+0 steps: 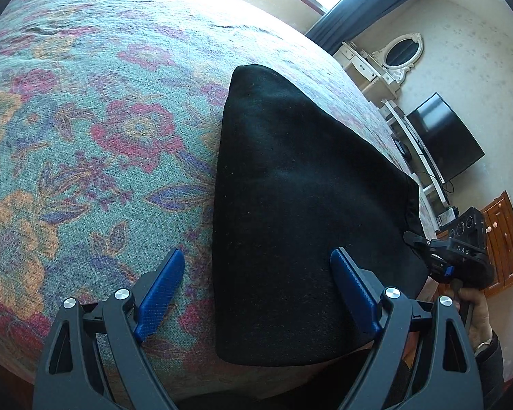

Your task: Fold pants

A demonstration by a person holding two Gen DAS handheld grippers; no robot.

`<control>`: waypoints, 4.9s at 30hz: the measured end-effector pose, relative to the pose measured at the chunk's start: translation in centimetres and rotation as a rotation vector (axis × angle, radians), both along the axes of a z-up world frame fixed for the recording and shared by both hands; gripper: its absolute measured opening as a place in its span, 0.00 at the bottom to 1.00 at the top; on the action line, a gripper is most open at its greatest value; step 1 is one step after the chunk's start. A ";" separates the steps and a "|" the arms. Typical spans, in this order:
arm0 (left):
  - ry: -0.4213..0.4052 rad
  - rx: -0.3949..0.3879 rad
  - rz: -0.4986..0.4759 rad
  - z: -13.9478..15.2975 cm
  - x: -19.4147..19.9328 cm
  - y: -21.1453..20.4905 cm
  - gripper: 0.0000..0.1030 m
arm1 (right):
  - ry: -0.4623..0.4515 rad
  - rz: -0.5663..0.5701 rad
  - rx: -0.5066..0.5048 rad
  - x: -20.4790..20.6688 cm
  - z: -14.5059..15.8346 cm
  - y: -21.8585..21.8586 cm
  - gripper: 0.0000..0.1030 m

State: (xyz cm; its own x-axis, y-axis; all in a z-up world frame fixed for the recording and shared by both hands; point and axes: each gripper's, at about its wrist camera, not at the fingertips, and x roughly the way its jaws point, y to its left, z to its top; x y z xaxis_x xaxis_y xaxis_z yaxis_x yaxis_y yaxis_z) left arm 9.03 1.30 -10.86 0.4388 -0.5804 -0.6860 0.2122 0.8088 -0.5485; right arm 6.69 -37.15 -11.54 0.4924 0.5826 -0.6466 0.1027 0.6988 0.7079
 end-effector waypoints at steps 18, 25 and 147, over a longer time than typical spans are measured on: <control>0.096 -0.114 0.012 0.0 -0.3 3.3 0.83 | 0.035 -0.117 0.093 -4.7 -1.1 -6.7 0.79; 0.129 -0.221 -0.013 -0.8 -0.6 2.7 0.85 | 0.009 -0.083 0.272 -4.7 -3.5 -5.3 0.87; -0.134 0.029 -0.203 0.4 12.6 -4.5 0.30 | -0.132 -0.006 0.129 9.6 -2.7 -6.2 0.28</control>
